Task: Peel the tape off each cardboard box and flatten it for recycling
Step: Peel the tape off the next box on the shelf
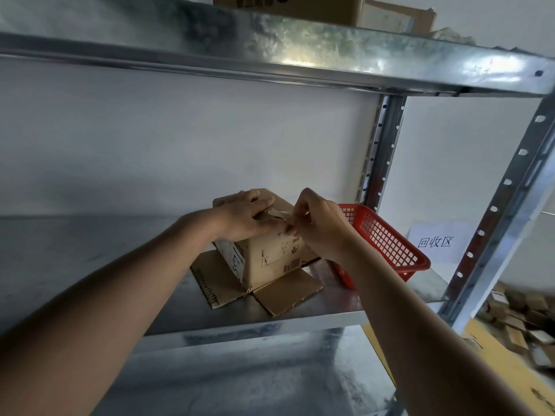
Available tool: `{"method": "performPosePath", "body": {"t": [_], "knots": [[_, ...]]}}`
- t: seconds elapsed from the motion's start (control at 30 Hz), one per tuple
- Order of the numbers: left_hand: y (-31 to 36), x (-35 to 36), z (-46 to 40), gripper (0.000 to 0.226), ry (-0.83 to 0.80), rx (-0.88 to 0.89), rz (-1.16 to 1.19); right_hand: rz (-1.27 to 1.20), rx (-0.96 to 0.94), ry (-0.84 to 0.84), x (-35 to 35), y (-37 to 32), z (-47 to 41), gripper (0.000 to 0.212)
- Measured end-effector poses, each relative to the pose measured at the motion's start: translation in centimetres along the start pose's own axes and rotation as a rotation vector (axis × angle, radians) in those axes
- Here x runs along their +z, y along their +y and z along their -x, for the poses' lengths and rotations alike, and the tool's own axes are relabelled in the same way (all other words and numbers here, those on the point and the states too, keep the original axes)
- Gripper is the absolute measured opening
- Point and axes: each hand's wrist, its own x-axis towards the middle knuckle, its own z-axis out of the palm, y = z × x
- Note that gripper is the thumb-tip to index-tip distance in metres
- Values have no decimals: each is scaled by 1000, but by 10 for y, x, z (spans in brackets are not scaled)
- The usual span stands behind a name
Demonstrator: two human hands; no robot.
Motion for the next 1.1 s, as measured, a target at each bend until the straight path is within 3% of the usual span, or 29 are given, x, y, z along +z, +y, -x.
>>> {"method": "performPosePath", "body": {"t": [0.1,0.2,0.3,0.37,0.47,0.63,0.83,0.93,1.03,1.1], "knots": [[-1,1,-2,100,17,14,12,56,40,-6,-7,-5,-8,13],[-3,-2,-4,102,-16,60,-29,217,-29,-6,-11,-13,-17,32],[-13,-9,-2,89,-56,119,10,306,-25,2,-10,-21,-23,21],[-23,-14,0,82,-60,145,52,218,29,-27,-6,-22,-24,15],[-30,-18,2,94,-64,169,89,33,71,-95,-4,-23,-24,10],[-31,-16,-2,94,-50,210,46,27,35,-151,-4,-25,-29,5],[-33,-15,-4,43,-55,319,88,50,-51,-161,13,-34,-39,5],[-37,-19,-5,30,-76,348,167,15,15,-141,18,-36,-45,15],[-47,-21,-10,46,-126,306,242,-49,138,-51,24,-32,-48,22],[-55,-24,-11,89,-119,250,245,-86,225,14,28,-28,-50,16]]}}
